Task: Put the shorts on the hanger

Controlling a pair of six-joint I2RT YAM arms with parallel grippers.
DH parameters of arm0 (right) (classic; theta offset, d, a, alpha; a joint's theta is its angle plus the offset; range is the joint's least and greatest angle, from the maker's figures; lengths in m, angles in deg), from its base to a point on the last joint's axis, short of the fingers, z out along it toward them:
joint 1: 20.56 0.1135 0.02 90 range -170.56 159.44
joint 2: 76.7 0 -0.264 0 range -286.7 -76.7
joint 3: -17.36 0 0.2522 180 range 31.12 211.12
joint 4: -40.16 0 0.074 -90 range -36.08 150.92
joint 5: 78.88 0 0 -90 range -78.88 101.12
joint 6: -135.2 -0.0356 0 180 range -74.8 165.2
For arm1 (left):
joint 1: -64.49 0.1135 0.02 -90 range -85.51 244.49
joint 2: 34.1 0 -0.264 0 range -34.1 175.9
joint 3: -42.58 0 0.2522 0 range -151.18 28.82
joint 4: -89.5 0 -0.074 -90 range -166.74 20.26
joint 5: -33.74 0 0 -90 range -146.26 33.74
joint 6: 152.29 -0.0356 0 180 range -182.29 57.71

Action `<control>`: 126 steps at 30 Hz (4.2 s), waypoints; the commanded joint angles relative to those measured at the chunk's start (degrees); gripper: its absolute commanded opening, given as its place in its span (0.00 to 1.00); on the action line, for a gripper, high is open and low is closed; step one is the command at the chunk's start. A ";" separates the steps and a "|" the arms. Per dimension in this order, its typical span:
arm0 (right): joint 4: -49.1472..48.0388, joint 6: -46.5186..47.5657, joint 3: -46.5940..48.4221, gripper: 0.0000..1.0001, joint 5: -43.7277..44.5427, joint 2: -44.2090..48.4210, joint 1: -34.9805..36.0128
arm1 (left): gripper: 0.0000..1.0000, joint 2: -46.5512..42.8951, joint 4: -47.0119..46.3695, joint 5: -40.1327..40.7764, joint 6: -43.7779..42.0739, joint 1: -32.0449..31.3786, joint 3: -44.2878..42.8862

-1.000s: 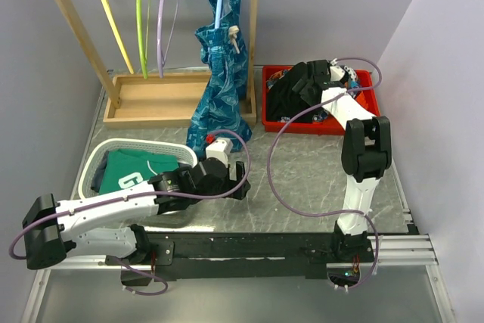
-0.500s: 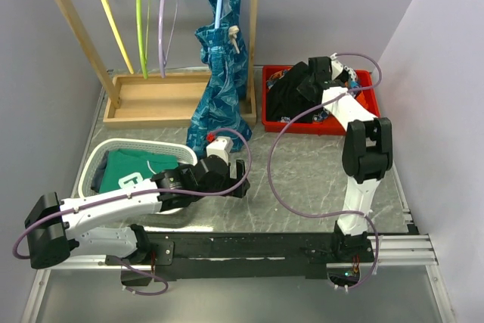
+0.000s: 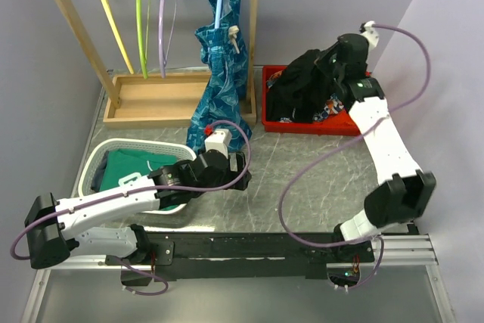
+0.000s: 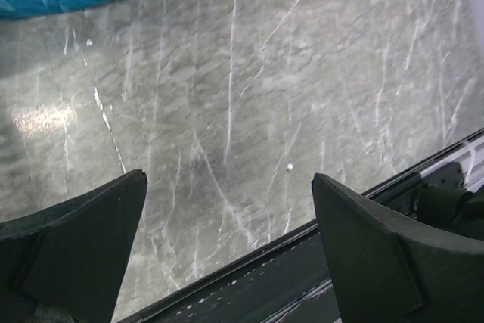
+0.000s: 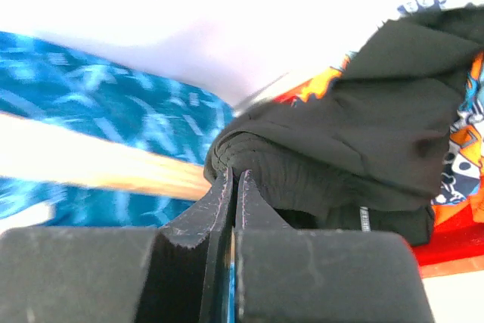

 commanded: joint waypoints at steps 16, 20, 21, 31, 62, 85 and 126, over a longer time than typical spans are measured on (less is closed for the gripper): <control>7.51 12.96 18.16 0.00 15.34 21.99 17.99 | 0.91 -3.53 -5.66 -3.94 -9.89 0.23 -13.08; 8.82 13.05 18.78 0.00 15.16 24.10 19.74 | 0.89 -4.05 -5.48 -5.26 -11.04 0.23 -15.63; 9.09 13.05 18.60 0.00 15.25 24.45 20.53 | 0.88 -4.23 -5.57 -5.96 -11.13 0.23 -15.64; 9.79 5.33 -5.10 0.00 17.36 29.03 29.14 | 0.88 -7.05 -11.01 -10.81 -7.98 -0.21 -9.05; 18.14 0.13 -19.81 0.00 20.52 27.62 34.60 | 0.89 35.74 -18.33 22.06 18.31 -12.43 -18.88; 31.48 1.71 -21.31 0.00 21.75 42.37 25.73 | 0.01 -4.74 14.49 29.82 22.91 -12.34 -5.53; 6.38 3.64 -42.22 0.63 7.87 23.50 33.37 | 0.61 -8.28 10.07 -0.09 5.84 8.94 5.20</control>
